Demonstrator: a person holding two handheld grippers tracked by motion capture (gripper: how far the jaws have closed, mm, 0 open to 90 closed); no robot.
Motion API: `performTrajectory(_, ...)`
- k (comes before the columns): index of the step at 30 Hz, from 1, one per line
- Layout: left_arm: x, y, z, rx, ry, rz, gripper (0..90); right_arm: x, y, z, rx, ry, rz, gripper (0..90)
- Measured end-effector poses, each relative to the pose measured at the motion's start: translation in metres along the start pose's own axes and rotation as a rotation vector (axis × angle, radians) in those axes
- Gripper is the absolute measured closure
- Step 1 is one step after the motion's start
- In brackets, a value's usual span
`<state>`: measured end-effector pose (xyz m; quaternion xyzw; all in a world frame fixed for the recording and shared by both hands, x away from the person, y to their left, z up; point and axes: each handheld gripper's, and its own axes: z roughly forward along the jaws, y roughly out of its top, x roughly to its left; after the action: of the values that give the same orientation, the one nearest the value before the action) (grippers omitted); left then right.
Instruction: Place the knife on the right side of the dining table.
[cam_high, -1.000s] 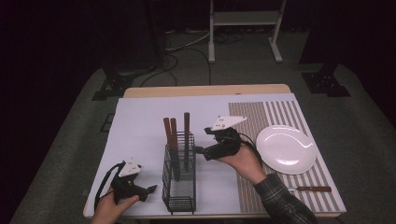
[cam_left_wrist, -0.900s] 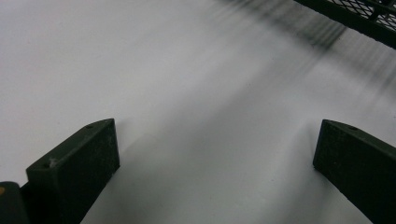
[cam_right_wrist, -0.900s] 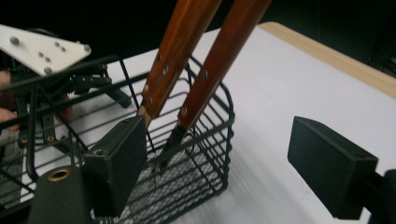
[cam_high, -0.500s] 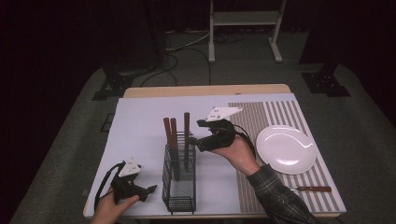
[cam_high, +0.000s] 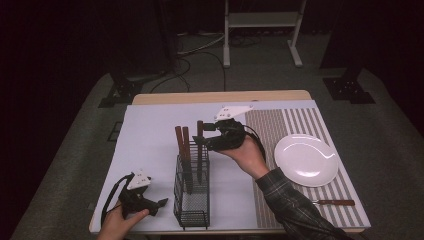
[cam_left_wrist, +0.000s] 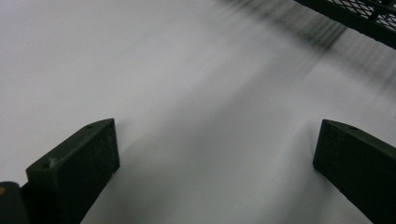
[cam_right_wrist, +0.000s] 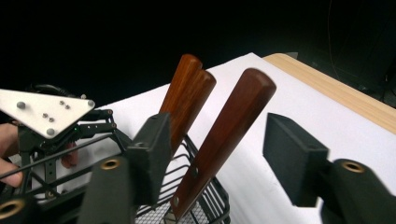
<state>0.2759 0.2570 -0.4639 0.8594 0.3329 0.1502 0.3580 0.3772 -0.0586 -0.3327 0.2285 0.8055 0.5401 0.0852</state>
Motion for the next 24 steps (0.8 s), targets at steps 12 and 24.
performTrajectory(12, 0.000, 0.000, 0.000, 0.000, 0.000, 0.000, 0.0, -0.002, 0.007, -0.003, -0.014, -0.002, 0.000, 64.6)
performTrajectory(24, 0.000, 0.000, 0.000, 0.002, -0.001, 0.000, 0.0, 0.005, 0.010, -0.013, -0.031, 0.049, 0.005, 73.4)
